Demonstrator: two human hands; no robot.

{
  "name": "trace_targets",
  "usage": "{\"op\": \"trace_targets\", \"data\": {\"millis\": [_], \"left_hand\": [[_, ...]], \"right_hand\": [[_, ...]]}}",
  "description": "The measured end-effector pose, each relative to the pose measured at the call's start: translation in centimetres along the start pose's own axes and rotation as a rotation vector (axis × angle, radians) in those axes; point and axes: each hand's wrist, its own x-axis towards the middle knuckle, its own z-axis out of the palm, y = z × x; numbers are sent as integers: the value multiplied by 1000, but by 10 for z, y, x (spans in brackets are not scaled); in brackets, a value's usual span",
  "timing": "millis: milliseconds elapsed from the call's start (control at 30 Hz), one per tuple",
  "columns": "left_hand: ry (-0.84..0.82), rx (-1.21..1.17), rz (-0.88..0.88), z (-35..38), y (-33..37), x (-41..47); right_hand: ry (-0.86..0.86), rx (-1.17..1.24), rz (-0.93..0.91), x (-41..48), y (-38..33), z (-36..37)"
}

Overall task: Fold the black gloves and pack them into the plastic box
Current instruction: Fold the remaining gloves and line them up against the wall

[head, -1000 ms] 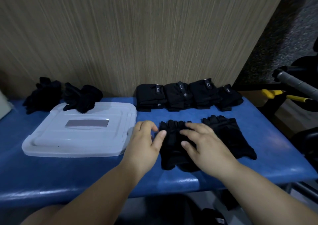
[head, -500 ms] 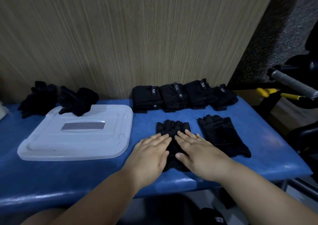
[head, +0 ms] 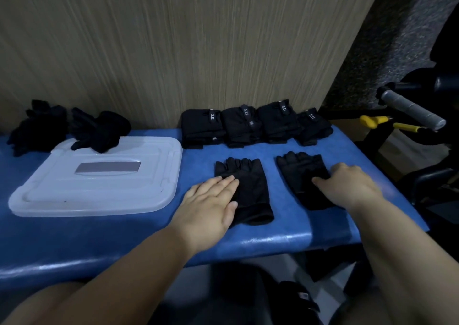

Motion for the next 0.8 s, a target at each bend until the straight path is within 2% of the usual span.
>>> {"op": "trace_targets", "data": {"millis": [133,267,500,667,800], "left_hand": [[6,-17,3,-1,0,0],[16,-31,4,-2,0,0],[21,-34,-5,-2,0,0],[35,-69,-7,0,-2,3],[89,-222,-20,-1,-5,6]], "right_hand": [[-66,146,-31,1,-6,5],[-168,485,-130,-6,-14,7],[-205,626,-223,-10,-20,1],[-395,970,-253,-21,-29,-12],[-604,1145,-276,-35,-49,-9]]}}
